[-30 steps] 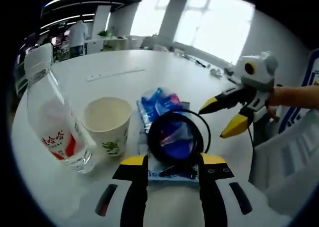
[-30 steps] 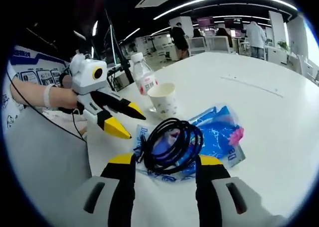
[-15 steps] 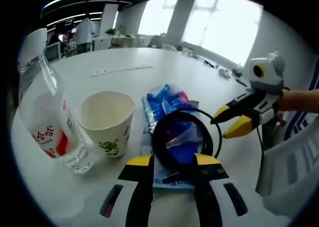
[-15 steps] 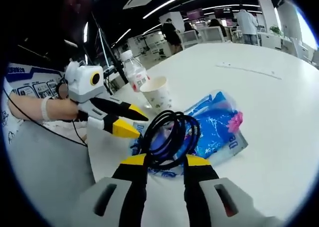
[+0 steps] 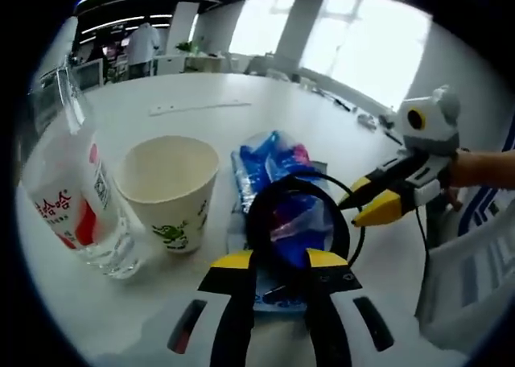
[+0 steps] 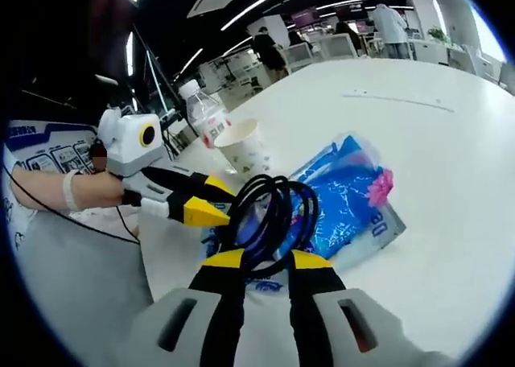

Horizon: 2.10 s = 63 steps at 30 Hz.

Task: Arrange the tabletop items into an orderly group along one side of the table until the central work area is clear of visible clutter.

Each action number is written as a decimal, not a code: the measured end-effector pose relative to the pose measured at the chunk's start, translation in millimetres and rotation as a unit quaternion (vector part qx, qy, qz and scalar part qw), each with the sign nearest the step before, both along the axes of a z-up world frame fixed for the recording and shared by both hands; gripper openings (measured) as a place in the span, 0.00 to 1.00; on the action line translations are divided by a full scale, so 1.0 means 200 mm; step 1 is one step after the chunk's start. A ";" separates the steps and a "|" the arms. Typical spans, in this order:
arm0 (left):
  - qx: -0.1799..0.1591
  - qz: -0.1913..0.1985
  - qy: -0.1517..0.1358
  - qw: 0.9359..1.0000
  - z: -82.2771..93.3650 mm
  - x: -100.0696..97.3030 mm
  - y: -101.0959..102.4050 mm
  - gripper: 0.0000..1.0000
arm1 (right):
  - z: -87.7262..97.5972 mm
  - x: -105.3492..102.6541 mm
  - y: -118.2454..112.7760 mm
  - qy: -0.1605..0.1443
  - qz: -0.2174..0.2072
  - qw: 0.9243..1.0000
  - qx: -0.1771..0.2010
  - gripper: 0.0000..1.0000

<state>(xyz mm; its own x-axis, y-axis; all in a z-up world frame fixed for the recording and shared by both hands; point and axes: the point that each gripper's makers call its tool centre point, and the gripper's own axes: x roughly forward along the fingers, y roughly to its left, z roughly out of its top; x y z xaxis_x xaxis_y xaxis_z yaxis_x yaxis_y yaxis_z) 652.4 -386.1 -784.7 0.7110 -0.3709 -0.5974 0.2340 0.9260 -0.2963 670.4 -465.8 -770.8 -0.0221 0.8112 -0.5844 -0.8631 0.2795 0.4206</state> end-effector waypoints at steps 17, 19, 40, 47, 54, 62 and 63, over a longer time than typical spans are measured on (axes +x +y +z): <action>-0.006 0.012 0.012 1.000 -0.05 0.01 0.00 0.15 | -0.02 0.00 0.03 0.030 -0.016 0.999 0.004 0.08; -0.007 0.015 0.014 1.000 -0.05 0.02 0.01 0.14 | -0.01 0.01 0.04 0.041 -0.022 0.999 0.012 0.07; -0.009 0.034 0.014 0.999 -0.03 0.05 0.04 0.03 | 0.04 0.00 0.05 0.064 -0.036 0.997 0.016 0.02; -0.012 0.035 0.015 0.999 0.00 0.02 0.03 0.02 | 0.08 -0.01 0.05 0.064 -0.037 0.997 0.017 0.02; -0.017 0.032 0.008 0.999 0.06 -0.01 0.02 0.02 | 0.14 -0.03 0.04 0.056 -0.033 0.998 0.023 0.01; -0.017 0.028 0.002 0.999 0.11 -0.03 0.00 0.02 | 0.18 -0.04 0.02 0.048 -0.030 0.998 0.028 0.01; -0.017 0.027 0.002 1.000 0.12 -0.03 -0.01 0.02 | 0.19 -0.04 0.02 0.047 -0.031 0.998 0.028 0.01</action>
